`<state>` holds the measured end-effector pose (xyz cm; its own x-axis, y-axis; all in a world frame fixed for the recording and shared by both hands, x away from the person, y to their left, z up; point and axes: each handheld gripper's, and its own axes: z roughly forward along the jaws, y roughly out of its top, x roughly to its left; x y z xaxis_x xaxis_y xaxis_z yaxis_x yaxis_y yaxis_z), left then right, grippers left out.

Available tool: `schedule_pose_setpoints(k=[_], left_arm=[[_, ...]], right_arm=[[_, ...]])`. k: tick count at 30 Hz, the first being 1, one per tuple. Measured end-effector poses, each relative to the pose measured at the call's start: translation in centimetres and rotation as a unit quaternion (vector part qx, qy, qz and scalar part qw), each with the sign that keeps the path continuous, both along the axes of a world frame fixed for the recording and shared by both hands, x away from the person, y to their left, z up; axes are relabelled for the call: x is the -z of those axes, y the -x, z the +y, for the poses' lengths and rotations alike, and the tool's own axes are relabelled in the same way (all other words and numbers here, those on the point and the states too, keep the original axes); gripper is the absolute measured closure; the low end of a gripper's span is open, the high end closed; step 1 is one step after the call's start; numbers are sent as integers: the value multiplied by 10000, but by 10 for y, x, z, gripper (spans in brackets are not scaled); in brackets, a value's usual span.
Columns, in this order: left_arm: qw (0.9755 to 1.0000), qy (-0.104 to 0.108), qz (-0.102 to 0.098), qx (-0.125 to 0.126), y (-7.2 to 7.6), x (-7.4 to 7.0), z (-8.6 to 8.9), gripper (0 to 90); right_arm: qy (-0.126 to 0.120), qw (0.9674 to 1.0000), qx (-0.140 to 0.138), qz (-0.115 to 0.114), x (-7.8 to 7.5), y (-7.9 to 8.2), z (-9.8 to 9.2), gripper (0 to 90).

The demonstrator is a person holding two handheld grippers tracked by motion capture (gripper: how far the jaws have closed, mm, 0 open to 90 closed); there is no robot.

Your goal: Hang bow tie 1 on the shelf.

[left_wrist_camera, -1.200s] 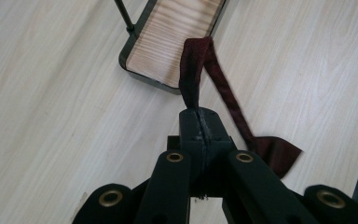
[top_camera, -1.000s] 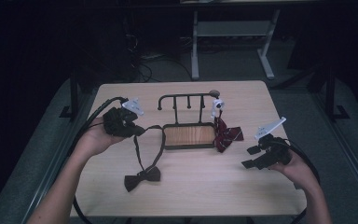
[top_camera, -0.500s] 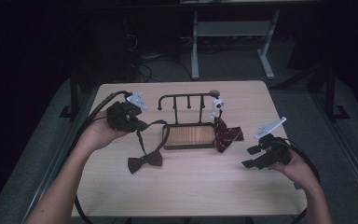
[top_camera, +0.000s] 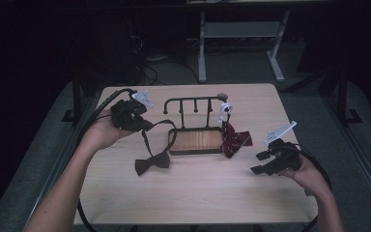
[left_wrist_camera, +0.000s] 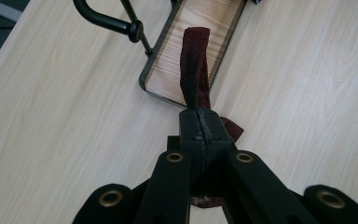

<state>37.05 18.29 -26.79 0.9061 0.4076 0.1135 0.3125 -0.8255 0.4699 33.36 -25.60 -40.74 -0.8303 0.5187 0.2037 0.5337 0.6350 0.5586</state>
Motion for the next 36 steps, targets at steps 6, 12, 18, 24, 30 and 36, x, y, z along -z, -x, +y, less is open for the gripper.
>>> schedule_pose_setpoints(k=[6, 12, 18, 24, 30, 36], left_arm=[[10000, -33, -34, 20, 0, -6, -2, 900], [10000, -23, -70, -20, -2, -9, -1, 900], [10000, 13, -76, -52, -6, -12, -1, 900], [10000, -60, -62, -41, -9, -14, -2, 900], [9999, -45, -76, -63, -14, -18, -3, 899], [9999, -62, -97, -92, -17, -21, -5, 900]], right_arm=[[-11, 10000, -10, 3, -1, -2, 0, 340], [5, 10000, -32, -5, -1, -2, 2, 340], [30, 10000, -13, 0, -2, -1, 2, 340], [25, 10000, -25, -11, -3, 0, 2, 340], [31, 10000, -11, -27, -3, 1, 1, 340], [5, 10000, 14, -25, -4, 2, 0, 340]])
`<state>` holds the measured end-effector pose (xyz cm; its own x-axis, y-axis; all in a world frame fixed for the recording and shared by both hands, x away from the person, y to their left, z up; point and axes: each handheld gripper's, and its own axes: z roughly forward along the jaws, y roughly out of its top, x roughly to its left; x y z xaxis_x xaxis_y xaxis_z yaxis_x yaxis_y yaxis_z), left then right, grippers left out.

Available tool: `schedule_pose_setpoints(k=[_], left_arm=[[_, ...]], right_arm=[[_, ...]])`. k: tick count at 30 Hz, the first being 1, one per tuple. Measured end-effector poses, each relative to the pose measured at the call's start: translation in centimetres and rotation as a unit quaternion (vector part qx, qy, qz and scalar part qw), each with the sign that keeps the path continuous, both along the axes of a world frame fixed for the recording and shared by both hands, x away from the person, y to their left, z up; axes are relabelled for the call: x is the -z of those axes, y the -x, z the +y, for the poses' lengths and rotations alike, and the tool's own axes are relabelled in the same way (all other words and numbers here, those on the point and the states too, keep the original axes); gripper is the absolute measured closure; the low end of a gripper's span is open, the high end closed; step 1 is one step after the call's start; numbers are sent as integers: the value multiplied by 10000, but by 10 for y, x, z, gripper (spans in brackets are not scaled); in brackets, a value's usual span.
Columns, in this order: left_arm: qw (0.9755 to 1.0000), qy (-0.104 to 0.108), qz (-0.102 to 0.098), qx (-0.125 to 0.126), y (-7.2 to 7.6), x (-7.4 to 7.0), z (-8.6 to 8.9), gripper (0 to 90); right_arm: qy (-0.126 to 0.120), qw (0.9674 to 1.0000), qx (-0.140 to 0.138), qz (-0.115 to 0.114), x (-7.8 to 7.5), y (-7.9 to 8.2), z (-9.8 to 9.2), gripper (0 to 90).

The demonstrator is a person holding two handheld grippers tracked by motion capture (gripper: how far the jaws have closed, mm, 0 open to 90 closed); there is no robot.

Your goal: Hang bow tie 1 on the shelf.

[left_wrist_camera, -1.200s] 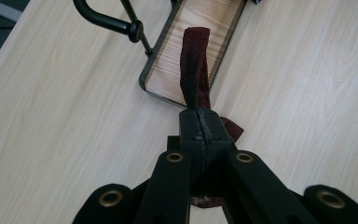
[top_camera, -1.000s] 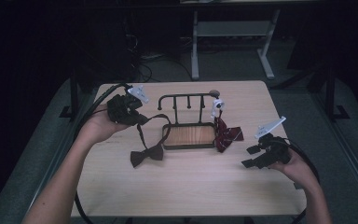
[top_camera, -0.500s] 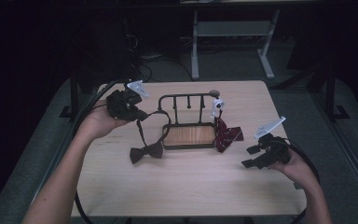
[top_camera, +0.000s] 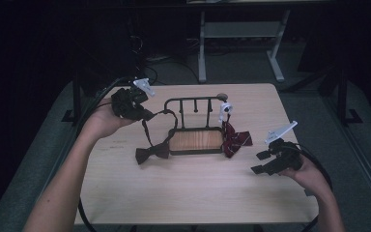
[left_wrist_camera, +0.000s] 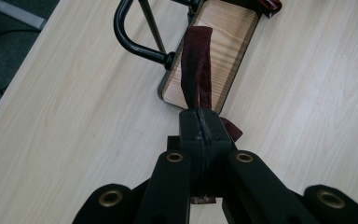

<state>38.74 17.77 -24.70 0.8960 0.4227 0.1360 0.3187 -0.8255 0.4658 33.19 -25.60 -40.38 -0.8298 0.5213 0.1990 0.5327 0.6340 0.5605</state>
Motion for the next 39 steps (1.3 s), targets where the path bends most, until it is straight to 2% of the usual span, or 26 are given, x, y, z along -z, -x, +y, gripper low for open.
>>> schedule_pose_setpoints(k=[18, 23, 27, 39], left_arm=[[9997, 11, 61, -217, -17, -4, 1, 899], [9997, -72, 52, -223, -21, -7, 2, 900], [9994, -41, 75, -322, -25, -9, 1, 899], [9987, -109, 188, -468, -40, -6, 1, 899]], right_arm=[[24, 10000, -1, -12, 0, 0, -1, 340], [13, 10000, -17, -26, 0, 0, -1, 341], [8, 10000, -15, 7, 1, 0, -1, 340], [7, 10000, -12, -18, 0, 0, -2, 340]])
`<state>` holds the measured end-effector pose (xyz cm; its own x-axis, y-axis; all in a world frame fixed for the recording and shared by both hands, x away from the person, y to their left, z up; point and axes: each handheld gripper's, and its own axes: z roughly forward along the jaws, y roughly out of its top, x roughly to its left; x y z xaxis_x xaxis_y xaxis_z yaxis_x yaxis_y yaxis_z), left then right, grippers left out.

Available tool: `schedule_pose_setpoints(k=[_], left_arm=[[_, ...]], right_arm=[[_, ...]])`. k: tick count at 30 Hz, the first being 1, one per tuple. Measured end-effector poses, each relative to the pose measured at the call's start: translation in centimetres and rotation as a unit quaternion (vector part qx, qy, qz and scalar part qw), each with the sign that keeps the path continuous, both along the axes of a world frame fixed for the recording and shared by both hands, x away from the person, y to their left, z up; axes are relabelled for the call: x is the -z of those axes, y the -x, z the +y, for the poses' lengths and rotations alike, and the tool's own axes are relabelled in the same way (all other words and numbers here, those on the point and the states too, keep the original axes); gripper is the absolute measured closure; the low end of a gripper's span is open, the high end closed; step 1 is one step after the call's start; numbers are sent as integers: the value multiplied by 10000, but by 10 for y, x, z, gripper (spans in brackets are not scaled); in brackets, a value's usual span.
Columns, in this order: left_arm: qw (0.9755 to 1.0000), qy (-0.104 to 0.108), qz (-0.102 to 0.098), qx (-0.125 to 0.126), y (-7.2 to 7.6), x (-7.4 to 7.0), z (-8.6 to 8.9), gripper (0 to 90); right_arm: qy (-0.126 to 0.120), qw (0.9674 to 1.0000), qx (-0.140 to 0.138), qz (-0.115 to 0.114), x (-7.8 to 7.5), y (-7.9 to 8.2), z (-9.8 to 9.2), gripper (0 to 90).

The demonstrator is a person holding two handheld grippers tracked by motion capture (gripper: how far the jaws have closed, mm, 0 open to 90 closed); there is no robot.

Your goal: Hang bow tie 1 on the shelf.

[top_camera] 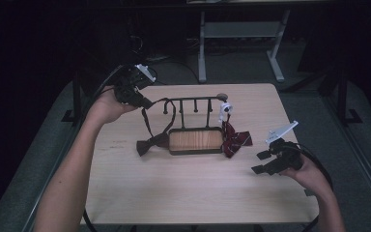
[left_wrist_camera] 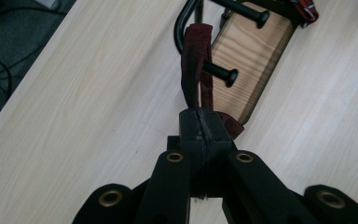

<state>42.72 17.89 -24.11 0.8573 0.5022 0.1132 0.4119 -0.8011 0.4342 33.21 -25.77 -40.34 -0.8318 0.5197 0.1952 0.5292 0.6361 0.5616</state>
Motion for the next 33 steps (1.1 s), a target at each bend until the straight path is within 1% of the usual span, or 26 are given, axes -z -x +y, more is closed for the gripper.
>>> schedule_pose_setpoints(k=[2, 4, 5, 7, 8, 11, 13, 20, 29, 30, 33], left_arm=[[10000, -11, 54, -51, -4, 2, 1, 899], [10000, 5, 55, -76, -5, 3, 1, 899], [9999, -36, 106, -92, -8, 5, 1, 899], [9999, -45, 123, -112, -9, 6, 0, 899], [9998, -96, 130, -103, -10, 8, -2, 899], [9998, -135, 128, -100, -10, 9, -4, 898], [9996, -216, 136, -108, -12, 12, -7, 898], [9991, -309, 223, -204, -16, 16, -5, 895], [9987, -405, 226, -233, -17, 18, -5, 887], [9986, -414, 213, -237, -17, 18, -5, 872], [9988, -375, 202, -258, -16, 17, -5, 858]], right_arm=[[-3, 10000, -2, -2, 0, 0, 0, 340], [-3, 10000, 0, -1, 0, 0, 0, 340], [-4, 10000, -2, -1, 0, 0, 0, 340], [1, 10000, -6, -2, 0, 0, 0, 340], [3, 10000, -8, -3, 0, 0, 0, 340], [4, 10000, -12, 1, 0, 0, 0, 340], [5, 10000, -9, 0, 0, 0, 0, 340], [-14, 10000, -3, -12, -1, 1, -1, 341], [-5, 10000, 3, -7, -1, 1, -1, 340], [-20, 10000, 7, -1, -1, 1, -1, 340], [-8, 10000, 5, -16, -1, 1, -1, 341]])
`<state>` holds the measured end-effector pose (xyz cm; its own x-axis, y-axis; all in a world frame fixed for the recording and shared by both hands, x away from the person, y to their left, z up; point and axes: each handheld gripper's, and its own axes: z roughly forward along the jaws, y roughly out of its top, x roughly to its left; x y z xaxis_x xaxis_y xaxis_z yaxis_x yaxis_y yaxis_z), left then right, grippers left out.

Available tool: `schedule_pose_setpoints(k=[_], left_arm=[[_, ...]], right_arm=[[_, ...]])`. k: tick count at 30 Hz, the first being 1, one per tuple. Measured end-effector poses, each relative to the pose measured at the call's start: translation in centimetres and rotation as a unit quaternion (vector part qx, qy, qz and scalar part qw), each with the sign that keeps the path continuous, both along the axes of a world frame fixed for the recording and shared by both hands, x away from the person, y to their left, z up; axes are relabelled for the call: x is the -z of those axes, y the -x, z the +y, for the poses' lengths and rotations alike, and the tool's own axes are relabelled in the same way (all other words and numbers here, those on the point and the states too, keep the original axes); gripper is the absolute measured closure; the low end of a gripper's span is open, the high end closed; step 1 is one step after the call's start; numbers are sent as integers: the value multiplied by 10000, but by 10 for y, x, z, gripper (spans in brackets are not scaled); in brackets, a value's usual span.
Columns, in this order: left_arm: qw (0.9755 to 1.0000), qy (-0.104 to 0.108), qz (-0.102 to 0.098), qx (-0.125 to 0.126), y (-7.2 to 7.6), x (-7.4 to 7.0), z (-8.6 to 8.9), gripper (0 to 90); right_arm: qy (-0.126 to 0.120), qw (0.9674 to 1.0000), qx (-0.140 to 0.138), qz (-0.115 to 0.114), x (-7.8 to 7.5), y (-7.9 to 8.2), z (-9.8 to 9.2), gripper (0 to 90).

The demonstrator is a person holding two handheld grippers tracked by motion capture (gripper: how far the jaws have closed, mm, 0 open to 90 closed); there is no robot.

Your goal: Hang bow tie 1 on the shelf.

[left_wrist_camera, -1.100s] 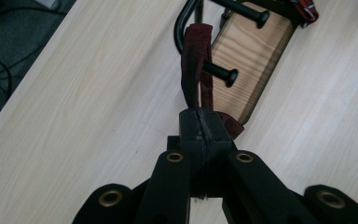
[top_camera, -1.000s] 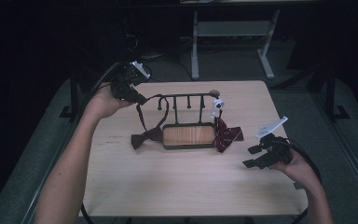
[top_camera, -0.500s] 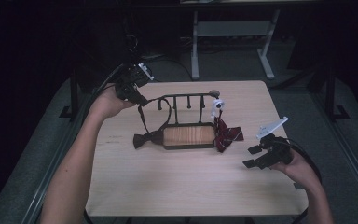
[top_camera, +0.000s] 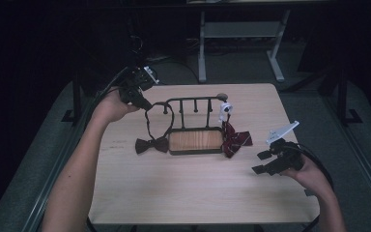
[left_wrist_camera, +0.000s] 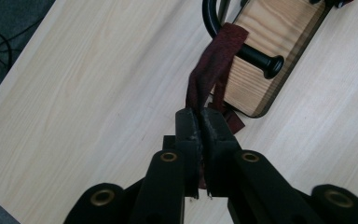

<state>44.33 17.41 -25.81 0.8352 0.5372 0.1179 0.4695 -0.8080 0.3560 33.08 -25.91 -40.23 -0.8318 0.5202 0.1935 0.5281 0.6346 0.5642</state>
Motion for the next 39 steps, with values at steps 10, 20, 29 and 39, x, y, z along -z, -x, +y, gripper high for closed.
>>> schedule_pose_setpoints(k=[10, 20, 29, 39], left_arm=[[9998, 151, -26, 90, 5, -1, 2, 814], [9995, 293, 61, 118, 12, 9, 13, 783], [9989, 441, 24, 144, 21, 15, 20, 718], [9985, 517, 19, 204, 32, 21, 27, 680]], right_arm=[[7, 10000, 25, 20, 2, 0, -1, 340], [0, 9999, 148, 61, 4, 0, -5, 331], [17, 9998, 203, 48, 4, 1, -6, 325], [65, 9997, 228, 64, 5, 1, -6, 324]])
